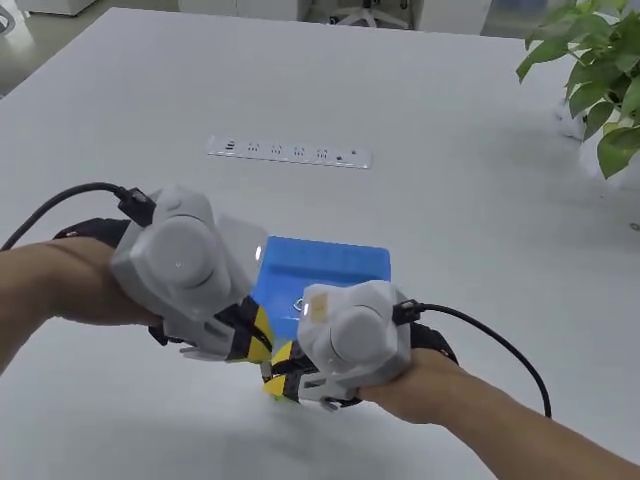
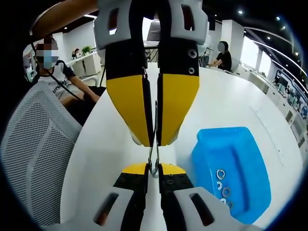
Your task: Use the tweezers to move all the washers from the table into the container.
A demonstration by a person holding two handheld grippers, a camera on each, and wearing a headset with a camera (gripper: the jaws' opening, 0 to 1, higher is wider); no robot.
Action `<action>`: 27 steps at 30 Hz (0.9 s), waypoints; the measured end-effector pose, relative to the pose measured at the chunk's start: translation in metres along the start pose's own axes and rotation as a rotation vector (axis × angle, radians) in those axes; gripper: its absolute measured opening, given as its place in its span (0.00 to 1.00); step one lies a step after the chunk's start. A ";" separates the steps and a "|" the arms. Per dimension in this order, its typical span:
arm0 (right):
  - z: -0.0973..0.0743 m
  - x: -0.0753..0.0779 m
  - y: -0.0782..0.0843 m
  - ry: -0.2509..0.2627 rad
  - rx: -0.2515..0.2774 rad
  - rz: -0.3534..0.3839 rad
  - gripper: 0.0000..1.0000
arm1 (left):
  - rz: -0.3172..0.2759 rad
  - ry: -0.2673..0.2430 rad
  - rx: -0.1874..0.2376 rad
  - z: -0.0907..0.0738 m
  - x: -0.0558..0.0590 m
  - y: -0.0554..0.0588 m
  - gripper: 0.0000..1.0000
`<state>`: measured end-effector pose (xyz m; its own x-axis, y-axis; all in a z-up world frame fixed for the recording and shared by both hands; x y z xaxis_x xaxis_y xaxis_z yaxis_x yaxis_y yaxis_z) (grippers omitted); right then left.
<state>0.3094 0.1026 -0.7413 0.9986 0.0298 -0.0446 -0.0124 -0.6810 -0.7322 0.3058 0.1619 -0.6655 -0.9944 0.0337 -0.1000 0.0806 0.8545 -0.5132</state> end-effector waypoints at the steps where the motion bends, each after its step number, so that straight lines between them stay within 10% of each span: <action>1: -0.001 0.000 -0.001 0.000 0.000 -0.002 0.10 | -0.001 -0.001 0.001 -0.001 0.000 0.000 0.06; 27: -0.033 -0.001 -0.032 0.052 0.038 -0.050 0.10 | 0.044 -0.056 0.003 -0.040 -0.001 -0.025 0.06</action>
<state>0.3110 0.1004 -0.6957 0.9993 0.0244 0.0273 0.0366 -0.6511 -0.7581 0.3020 0.1616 -0.6185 -0.9845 0.0427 -0.1700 0.1249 0.8512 -0.5098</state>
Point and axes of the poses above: the centre of the closed fingertips' face, and the gripper's own axes: z roughly forward along the fingers, x roughly to its right, y roughly out of its underside, the point moved 7 cm from there along -z, roughly backward along the fingers, and after that the axes turned 5 degrees about z, right-handed, at the moved point
